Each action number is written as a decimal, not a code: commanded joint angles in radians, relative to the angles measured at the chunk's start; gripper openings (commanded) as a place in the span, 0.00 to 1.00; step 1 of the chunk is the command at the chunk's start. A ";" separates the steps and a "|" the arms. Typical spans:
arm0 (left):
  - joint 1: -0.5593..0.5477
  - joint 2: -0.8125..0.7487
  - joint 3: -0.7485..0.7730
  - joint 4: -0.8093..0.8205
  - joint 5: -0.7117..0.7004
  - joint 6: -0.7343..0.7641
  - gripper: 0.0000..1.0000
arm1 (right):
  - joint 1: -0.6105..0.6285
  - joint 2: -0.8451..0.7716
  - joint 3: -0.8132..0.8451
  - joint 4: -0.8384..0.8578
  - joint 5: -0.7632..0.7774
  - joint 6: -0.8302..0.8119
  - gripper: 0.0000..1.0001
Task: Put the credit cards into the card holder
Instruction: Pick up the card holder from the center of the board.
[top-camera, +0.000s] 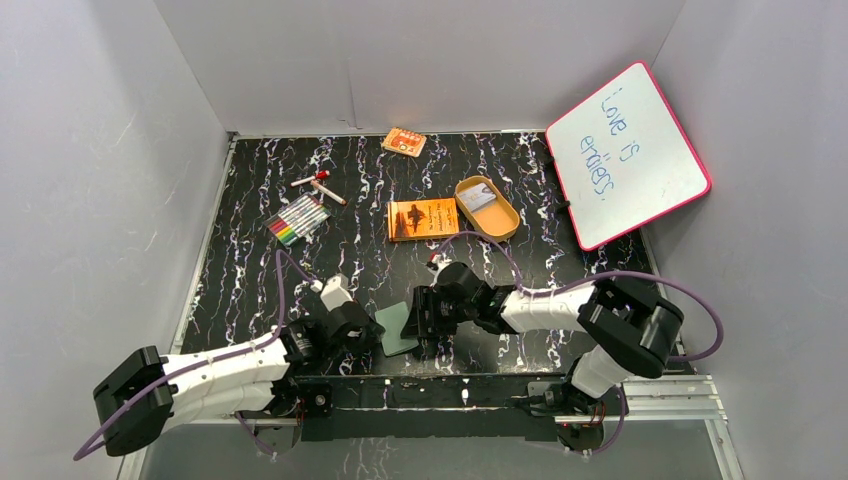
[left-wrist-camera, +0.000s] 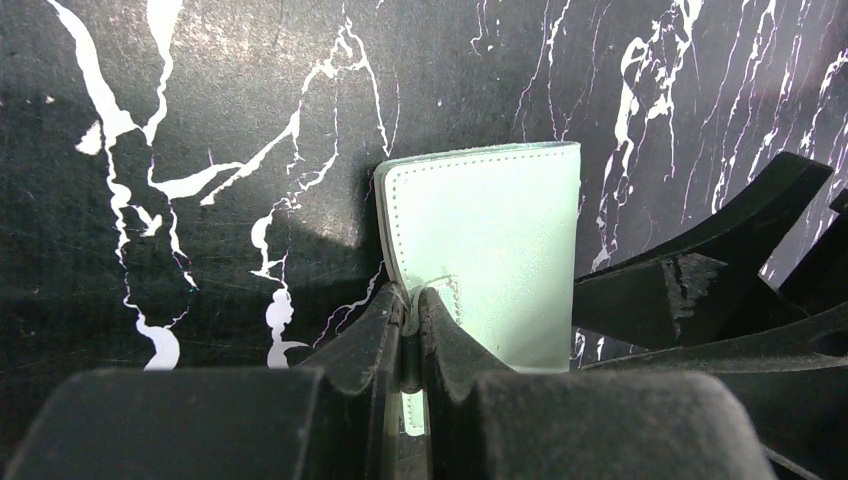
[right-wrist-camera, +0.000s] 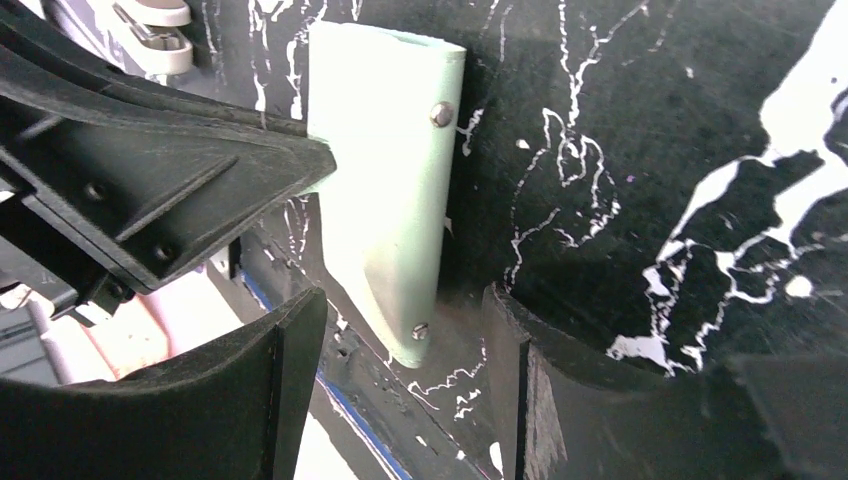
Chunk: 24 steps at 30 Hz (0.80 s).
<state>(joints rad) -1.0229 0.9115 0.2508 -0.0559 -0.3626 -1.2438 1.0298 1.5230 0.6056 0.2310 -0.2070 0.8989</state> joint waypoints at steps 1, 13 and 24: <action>0.004 0.045 -0.041 -0.127 -0.034 0.012 0.00 | -0.014 0.029 -0.024 0.134 -0.078 0.030 0.67; 0.009 0.052 -0.060 -0.119 -0.035 -0.006 0.00 | -0.057 0.107 -0.065 0.291 -0.177 0.077 0.58; 0.010 0.035 -0.082 -0.116 -0.030 -0.024 0.00 | -0.056 0.176 -0.056 0.413 -0.212 0.128 0.43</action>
<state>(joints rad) -1.0210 0.9199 0.2344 -0.0193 -0.3702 -1.2831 0.9741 1.6817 0.5457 0.5705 -0.3973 1.0119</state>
